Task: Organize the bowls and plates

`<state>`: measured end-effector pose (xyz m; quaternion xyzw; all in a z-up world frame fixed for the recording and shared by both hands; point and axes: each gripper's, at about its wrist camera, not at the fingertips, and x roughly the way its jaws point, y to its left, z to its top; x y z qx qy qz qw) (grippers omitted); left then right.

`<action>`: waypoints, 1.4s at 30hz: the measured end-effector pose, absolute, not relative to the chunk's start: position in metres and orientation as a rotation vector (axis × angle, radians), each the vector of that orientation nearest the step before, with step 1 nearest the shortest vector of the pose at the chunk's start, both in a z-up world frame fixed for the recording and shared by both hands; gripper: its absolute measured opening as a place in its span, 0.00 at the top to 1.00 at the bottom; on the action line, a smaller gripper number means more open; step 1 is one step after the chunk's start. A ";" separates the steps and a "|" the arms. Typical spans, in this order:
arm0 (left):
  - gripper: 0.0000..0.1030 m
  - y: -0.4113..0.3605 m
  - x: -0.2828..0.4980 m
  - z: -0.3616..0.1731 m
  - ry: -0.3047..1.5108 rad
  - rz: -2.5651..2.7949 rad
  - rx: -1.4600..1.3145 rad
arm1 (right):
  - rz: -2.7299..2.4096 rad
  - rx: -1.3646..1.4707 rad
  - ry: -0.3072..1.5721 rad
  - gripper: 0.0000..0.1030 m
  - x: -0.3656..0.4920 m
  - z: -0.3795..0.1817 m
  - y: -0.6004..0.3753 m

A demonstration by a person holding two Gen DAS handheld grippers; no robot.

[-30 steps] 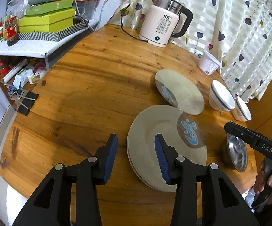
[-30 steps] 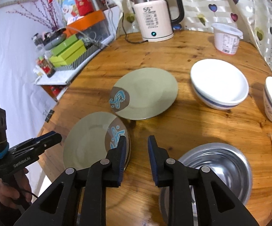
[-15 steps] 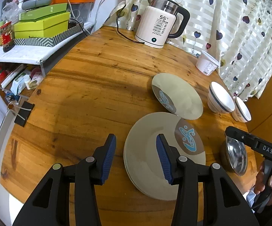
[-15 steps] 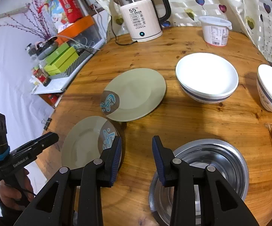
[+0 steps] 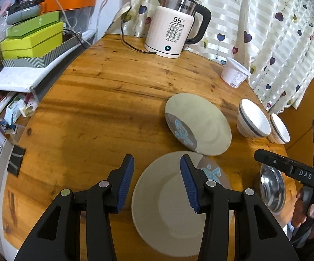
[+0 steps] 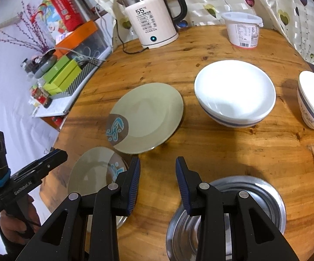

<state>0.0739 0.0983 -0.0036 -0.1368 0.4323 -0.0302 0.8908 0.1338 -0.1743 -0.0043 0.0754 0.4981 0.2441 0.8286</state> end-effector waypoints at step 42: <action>0.56 0.073 0.198 -0.047 1.057 -0.215 -0.226 | 0.425 0.225 1.205 0.78 0.219 -0.050 -0.151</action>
